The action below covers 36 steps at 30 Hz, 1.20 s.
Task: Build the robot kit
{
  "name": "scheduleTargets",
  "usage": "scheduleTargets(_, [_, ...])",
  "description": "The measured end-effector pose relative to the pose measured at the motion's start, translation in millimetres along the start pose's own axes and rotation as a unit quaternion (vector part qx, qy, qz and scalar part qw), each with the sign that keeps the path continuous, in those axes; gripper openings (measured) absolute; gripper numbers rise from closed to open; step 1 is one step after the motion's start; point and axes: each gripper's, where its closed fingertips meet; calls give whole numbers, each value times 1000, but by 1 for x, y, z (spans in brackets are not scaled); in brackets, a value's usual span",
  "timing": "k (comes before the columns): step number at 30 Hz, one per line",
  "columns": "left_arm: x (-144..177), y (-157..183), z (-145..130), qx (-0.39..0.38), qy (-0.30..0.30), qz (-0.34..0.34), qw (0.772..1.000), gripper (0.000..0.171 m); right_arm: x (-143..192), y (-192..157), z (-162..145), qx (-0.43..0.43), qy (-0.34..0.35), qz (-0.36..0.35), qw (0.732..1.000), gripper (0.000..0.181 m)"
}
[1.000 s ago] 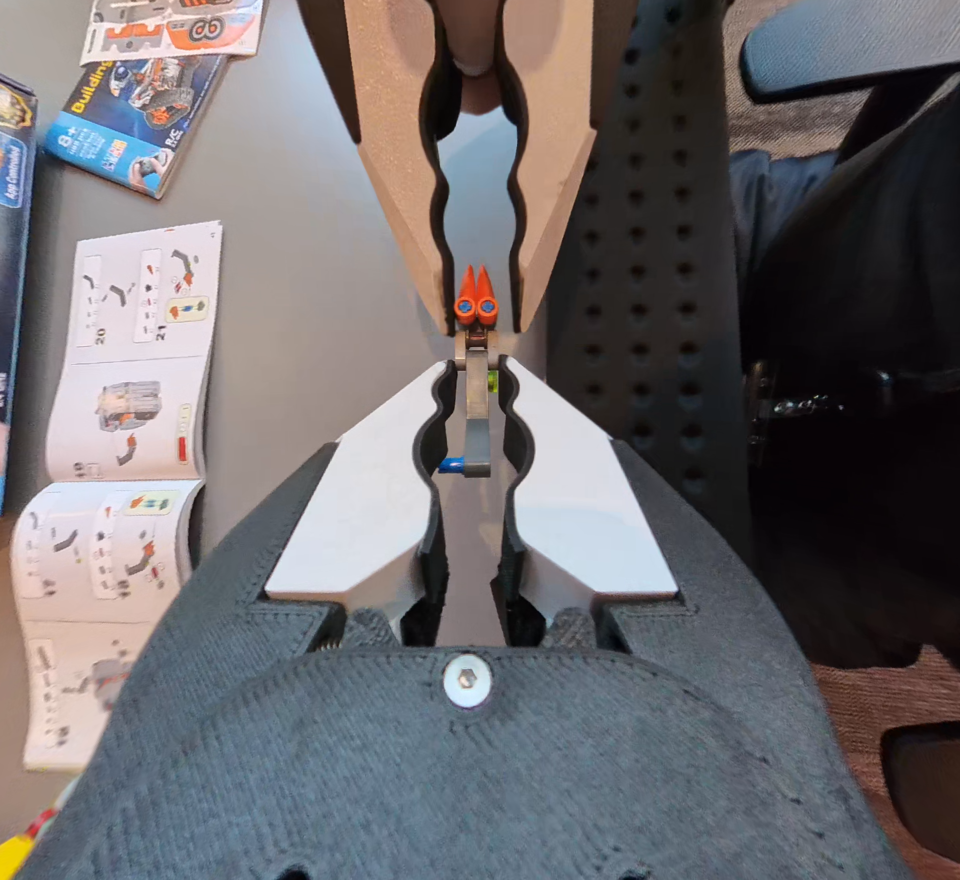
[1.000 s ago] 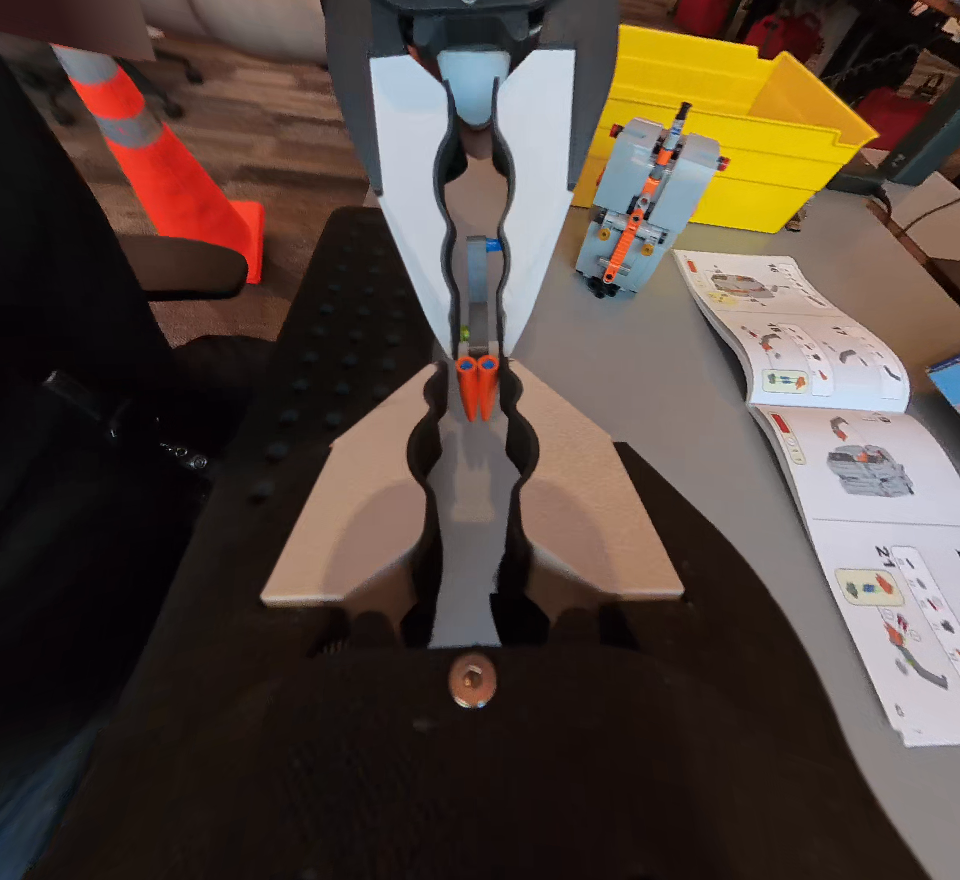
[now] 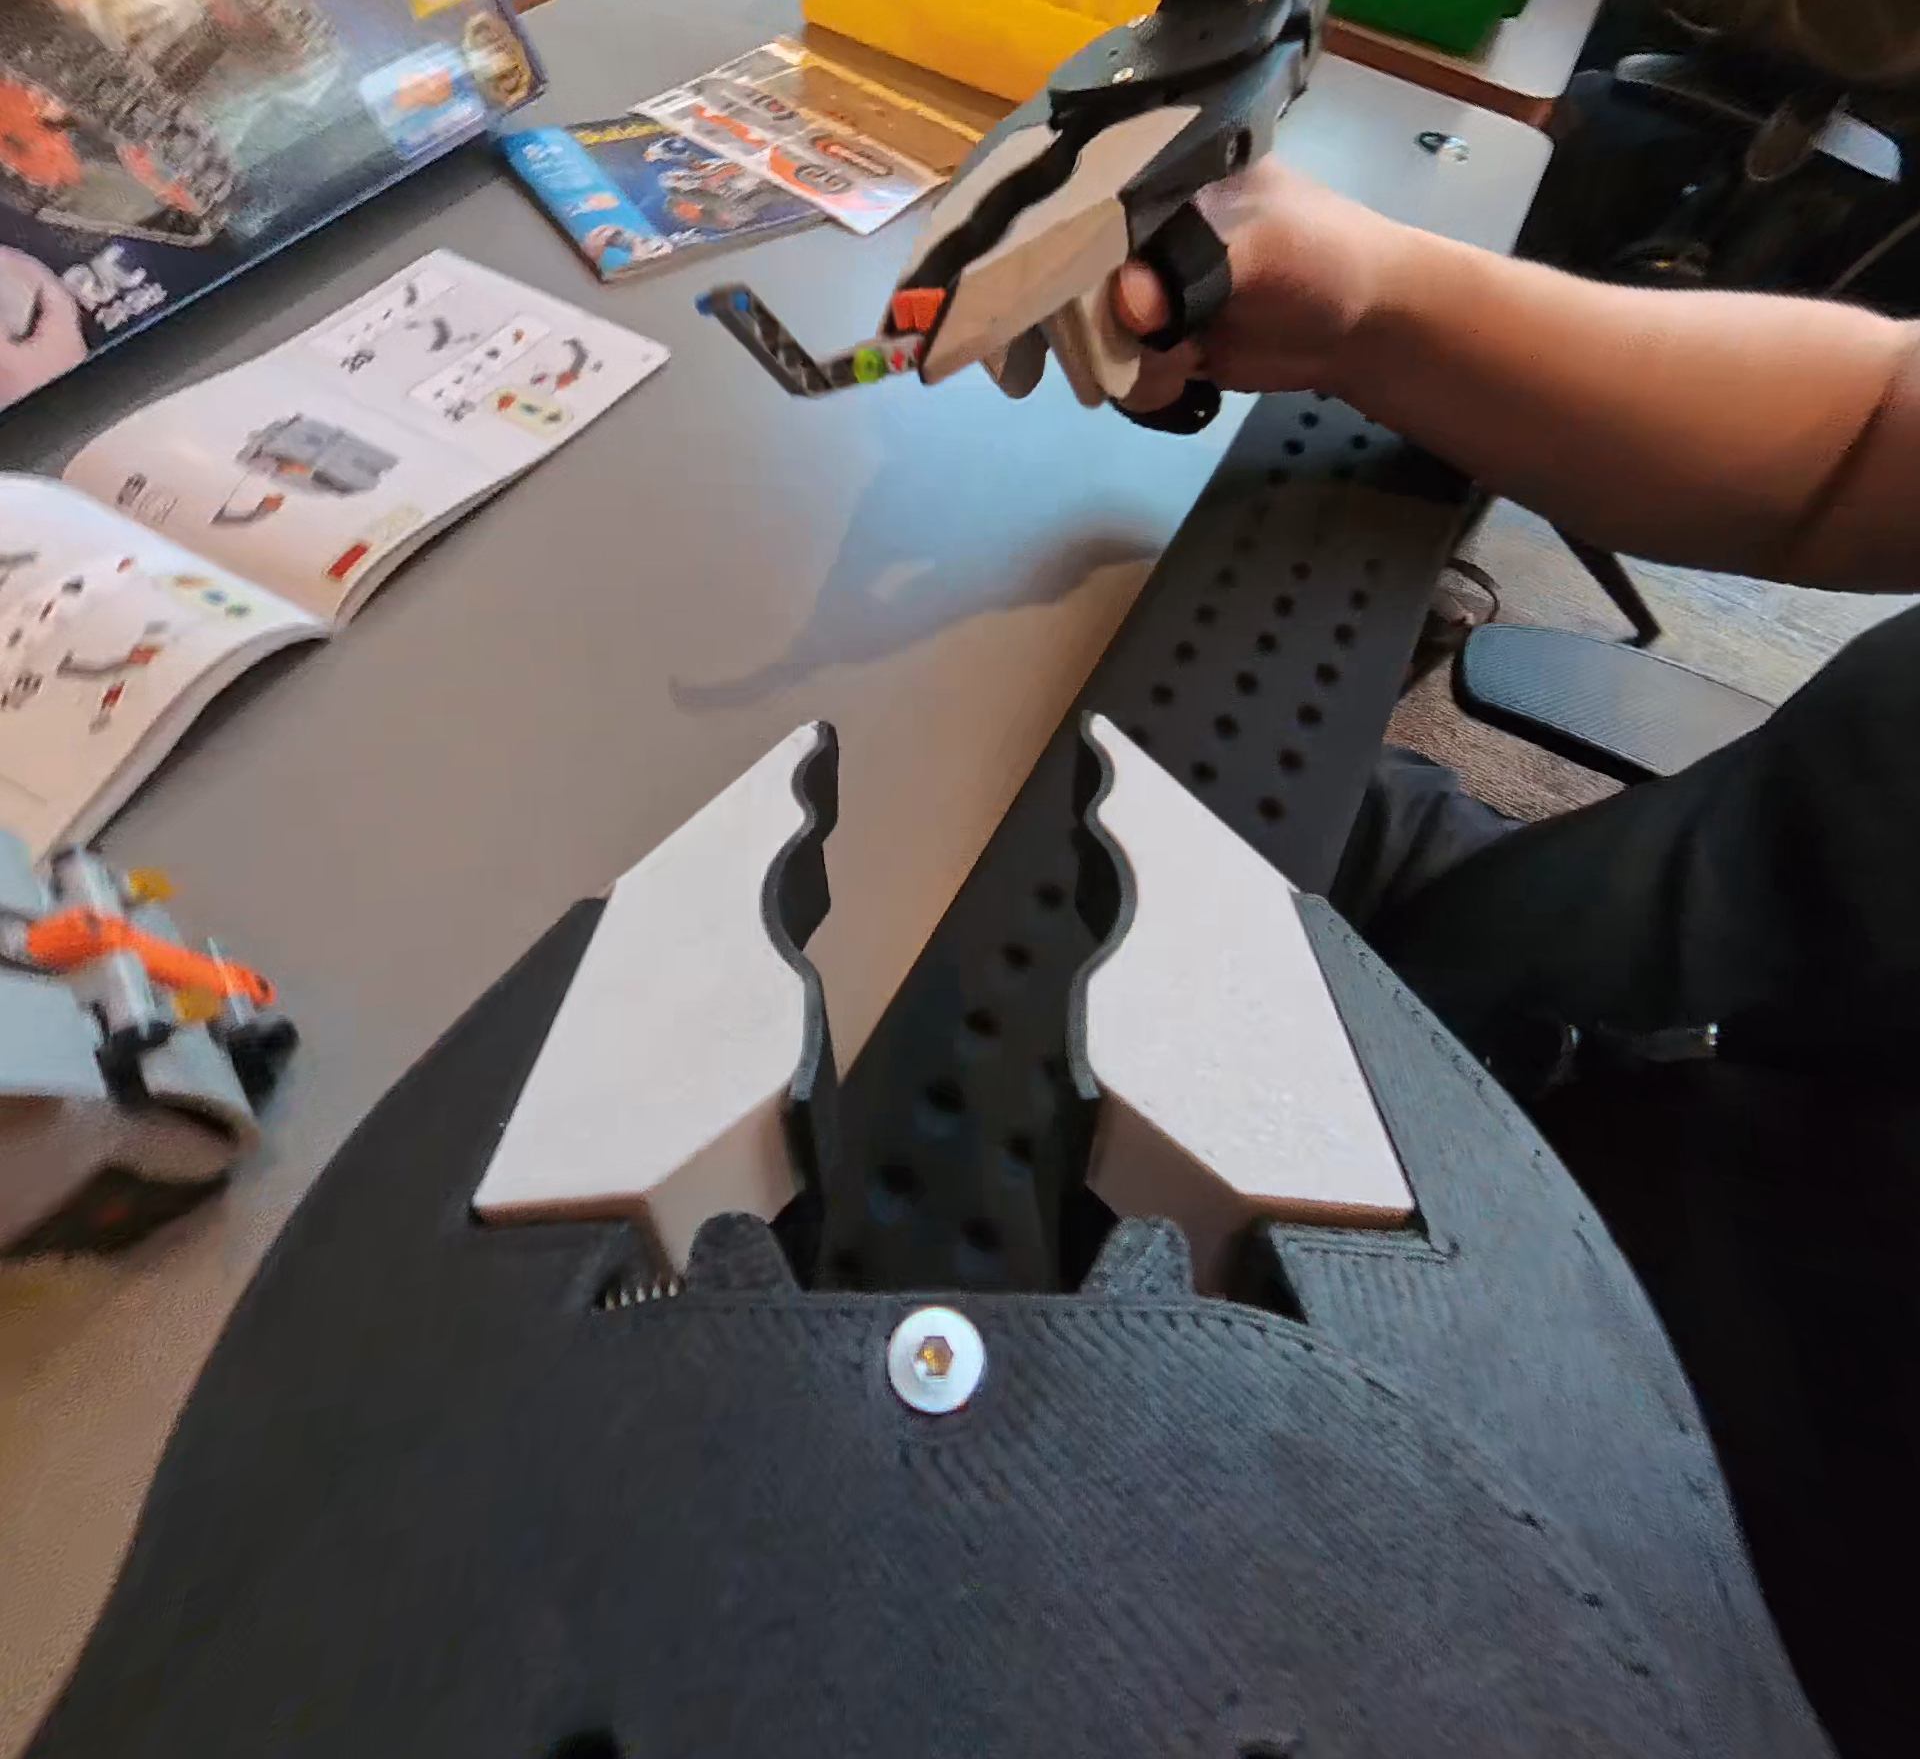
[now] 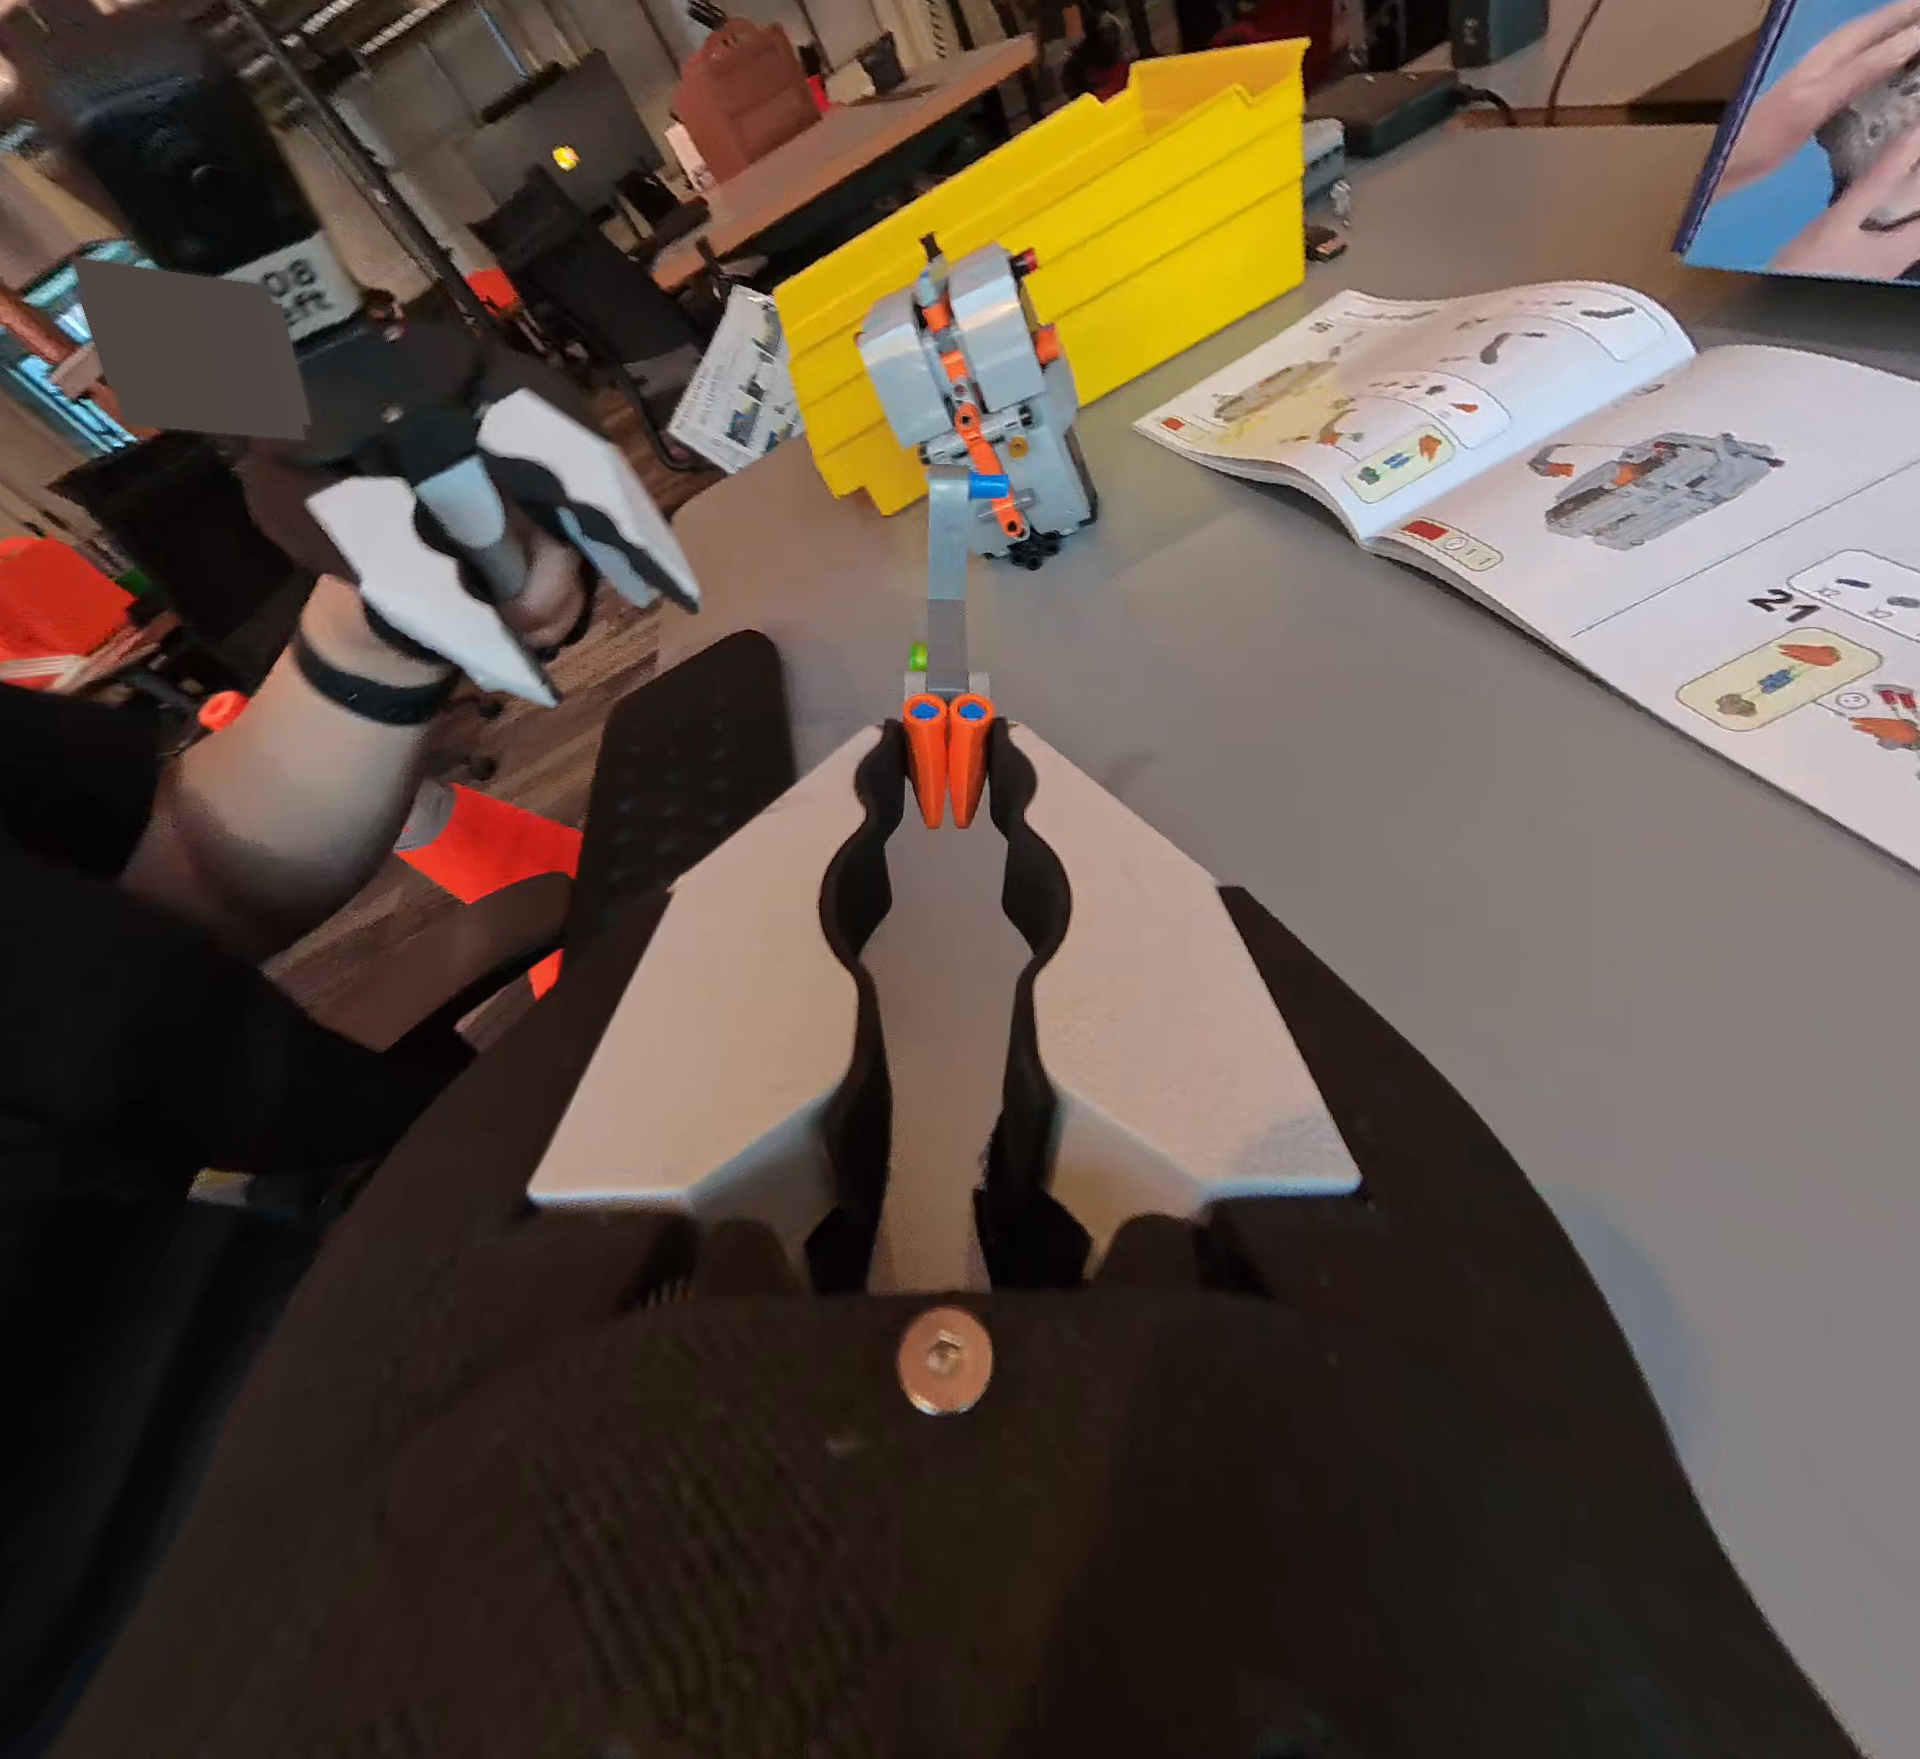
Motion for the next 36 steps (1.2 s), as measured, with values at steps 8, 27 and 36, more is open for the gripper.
scheduleTargets(8, [15,-24,-39,49,12,60,997,41,-51,28,-14,15,-60,-83,995,16])
scheduleTargets(27, [34,-111,-75,50,7,166,985,41,-113,59,-43,90,-152,-186,967,15])
scheduleTargets(36, [31,-118,-84,70,15,146,987,41,-107,65,-35,69,-122,-193,971,16])
Point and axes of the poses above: each gripper's, where its closed fingertips meet, x back along the fingers, z out of its top, y = z × x across the jaws, and after that the axes turned 2 degrees about y, right-handed
